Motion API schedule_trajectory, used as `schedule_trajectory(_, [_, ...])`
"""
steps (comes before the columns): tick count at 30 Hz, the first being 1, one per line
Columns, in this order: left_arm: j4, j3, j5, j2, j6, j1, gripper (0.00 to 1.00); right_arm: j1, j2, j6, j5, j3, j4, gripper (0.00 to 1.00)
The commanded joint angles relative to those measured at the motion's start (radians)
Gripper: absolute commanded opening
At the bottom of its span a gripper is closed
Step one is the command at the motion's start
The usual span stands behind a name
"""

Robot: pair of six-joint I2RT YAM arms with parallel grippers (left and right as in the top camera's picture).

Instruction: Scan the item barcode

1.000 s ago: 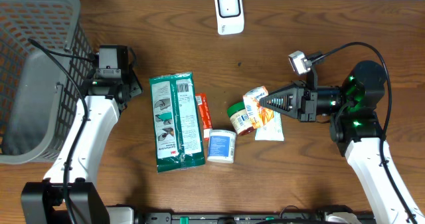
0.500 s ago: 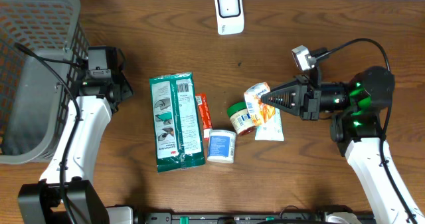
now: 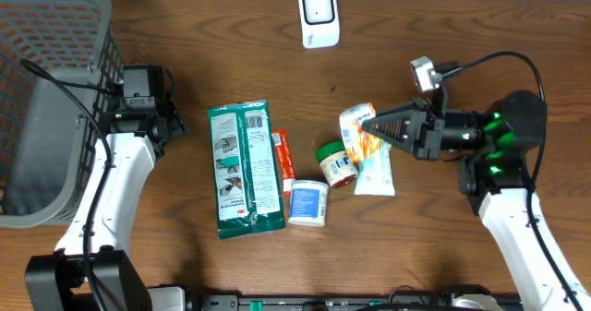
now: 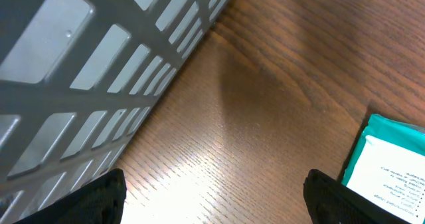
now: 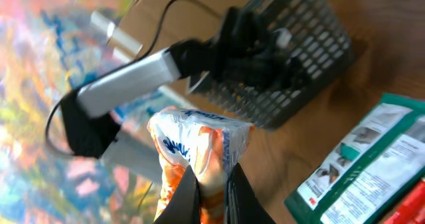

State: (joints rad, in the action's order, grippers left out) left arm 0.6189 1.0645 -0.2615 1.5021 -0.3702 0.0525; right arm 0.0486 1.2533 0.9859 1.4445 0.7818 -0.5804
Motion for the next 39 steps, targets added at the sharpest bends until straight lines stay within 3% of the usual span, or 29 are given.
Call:
schedule_trajectory(1, [0.002, -0.014, -0.016, 0.008, -0.006, 0.003, 0.85, -0.009, 0.060, -0.174, -0.163, 0.009, 0.107, 0.01])
schedule_trajectory(9, [0.002, -0.014, -0.016, 0.008, -0.006, 0.003, 0.86, -0.003, 0.138, -0.677, -0.581, 0.009, 0.584, 0.01])
schedule_trajectory(13, [0.002, -0.014, -0.016, 0.008, -0.006, 0.003, 0.86, -0.016, 0.094, -0.724, -0.730, 0.029, 0.733, 0.01])
schedule_trajectory(16, [0.002, -0.014, -0.016, 0.008, -0.006, 0.003, 0.86, -0.016, 0.049, -0.775, -0.899, 0.127, 0.935, 0.01])
schedule_trajectory(21, [0.002, -0.014, -0.016, 0.008, -0.006, 0.003, 0.86, 0.054, 0.069, -0.881, -1.302, 0.488, 1.409, 0.01])
schedule_trajectory(28, [0.002, -0.014, -0.016, 0.008, -0.006, 0.003, 0.86, 0.179, 0.263, -0.937, -1.654, 1.019, 1.838, 0.01])
schedule_trajectory(33, [0.002, -0.014, -0.016, 0.008, -0.006, 0.003, 0.86, 0.265, 0.492, -1.003, -1.812, 1.381, 1.981, 0.01])
schedule_trajectory(39, [0.002, -0.014, -0.016, 0.008, -0.006, 0.003, 0.86, 0.411, 0.766, -1.164, -2.140, 1.735, 1.977, 0.01])
